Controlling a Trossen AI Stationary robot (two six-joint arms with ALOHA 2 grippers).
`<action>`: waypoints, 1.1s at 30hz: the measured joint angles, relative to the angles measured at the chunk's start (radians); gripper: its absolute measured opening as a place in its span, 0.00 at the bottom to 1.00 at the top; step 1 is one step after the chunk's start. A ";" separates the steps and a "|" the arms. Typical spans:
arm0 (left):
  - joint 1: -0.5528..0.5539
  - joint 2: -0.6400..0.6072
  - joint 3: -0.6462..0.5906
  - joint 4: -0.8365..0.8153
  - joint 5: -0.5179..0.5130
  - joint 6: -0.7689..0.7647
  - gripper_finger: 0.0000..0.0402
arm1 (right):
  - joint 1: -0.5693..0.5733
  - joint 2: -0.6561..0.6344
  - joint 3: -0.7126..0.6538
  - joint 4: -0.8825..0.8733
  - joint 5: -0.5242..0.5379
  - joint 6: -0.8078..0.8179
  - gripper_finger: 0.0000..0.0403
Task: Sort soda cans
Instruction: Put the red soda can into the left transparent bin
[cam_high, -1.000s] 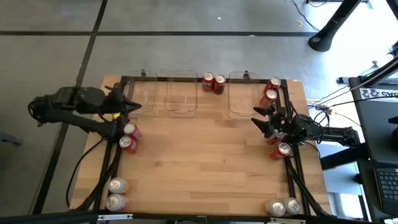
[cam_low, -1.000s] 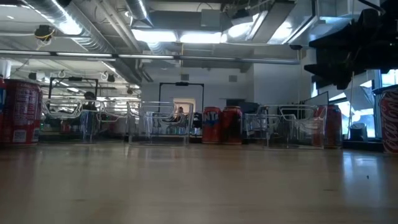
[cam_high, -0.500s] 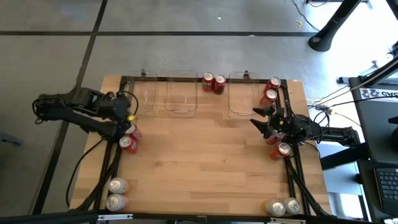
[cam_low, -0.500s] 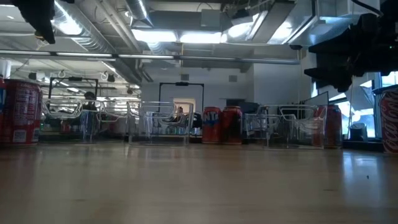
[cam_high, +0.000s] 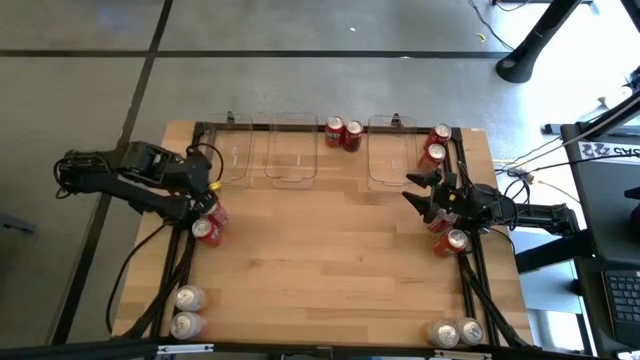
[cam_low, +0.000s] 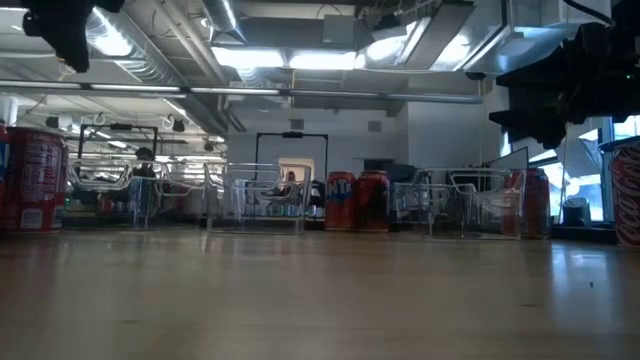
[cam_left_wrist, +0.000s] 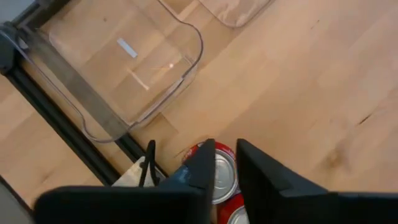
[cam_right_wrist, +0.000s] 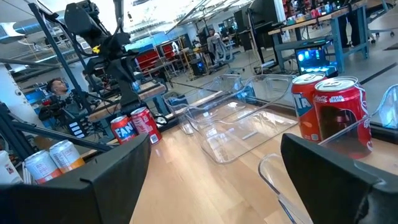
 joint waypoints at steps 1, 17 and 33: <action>0.000 0.000 0.000 0.002 0.000 -0.002 0.21 | 0.000 0.000 0.000 0.000 0.000 0.000 0.89; 0.000 0.051 0.000 -0.002 0.051 -0.007 0.68 | 0.000 0.000 0.000 -0.007 -0.018 0.000 0.89; 0.000 0.165 -0.035 0.003 0.046 0.068 0.68 | 0.000 0.000 0.000 -0.009 -0.018 0.000 0.89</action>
